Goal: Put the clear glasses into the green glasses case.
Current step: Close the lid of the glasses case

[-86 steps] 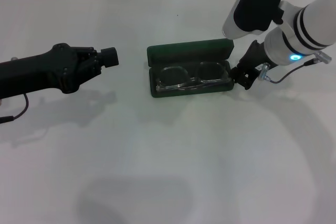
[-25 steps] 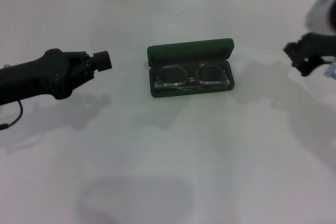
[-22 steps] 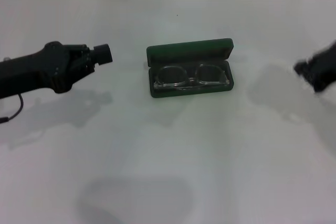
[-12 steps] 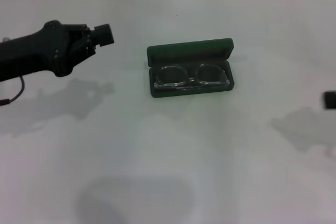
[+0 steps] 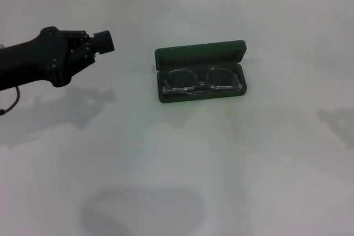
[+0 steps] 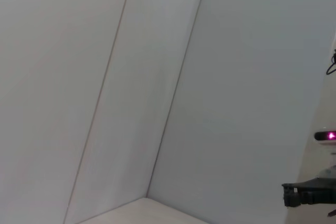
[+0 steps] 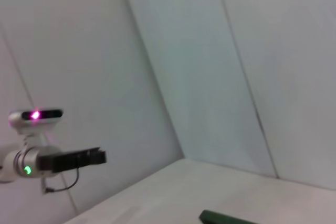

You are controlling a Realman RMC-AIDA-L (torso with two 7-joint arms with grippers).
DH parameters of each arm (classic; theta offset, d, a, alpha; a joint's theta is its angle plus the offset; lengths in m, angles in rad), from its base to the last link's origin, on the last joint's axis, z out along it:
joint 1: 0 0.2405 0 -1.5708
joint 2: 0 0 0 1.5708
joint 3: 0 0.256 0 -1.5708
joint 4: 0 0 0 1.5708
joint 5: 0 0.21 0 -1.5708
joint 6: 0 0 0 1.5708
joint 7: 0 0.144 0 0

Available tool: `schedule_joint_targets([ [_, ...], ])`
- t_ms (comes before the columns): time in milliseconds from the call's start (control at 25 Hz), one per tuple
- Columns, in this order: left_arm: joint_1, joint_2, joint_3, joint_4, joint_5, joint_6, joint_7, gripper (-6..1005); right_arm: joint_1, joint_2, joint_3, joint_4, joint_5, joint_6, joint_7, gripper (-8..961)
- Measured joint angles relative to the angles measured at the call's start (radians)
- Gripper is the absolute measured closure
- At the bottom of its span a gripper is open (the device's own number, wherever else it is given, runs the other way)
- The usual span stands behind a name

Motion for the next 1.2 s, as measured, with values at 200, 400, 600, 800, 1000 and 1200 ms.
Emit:
schedule_joint_targets([
  [200,-0.019,0.003,0.001,-0.004,0.010,-0.019,0.003,941,0.028,0.000,-0.005,0.026,-0.002,0.029,-0.004,885],
  [400,-0.047,0.003,0.007,-0.009,0.025,-0.033,-0.007,941,0.070,0.003,-0.011,0.020,0.008,0.007,-0.008,724],
  [600,-0.081,-0.006,0.055,-0.010,0.028,-0.026,-0.029,895,0.108,0.005,-0.026,0.028,0.003,-0.040,-0.080,614],
  [800,-0.115,-0.028,0.080,-0.002,0.024,-0.061,-0.028,812,0.103,0.018,-0.096,0.035,-0.034,-0.026,-0.175,518],
  [1000,-0.175,-0.061,0.088,-0.002,0.035,-0.224,0.013,616,0.058,0.028,-0.094,0.035,-0.075,0.005,-0.224,376],
  [1200,-0.245,-0.107,0.100,-0.013,0.161,-0.394,0.038,587,0.016,0.041,-0.092,0.035,-0.072,0.003,-0.226,248],
])
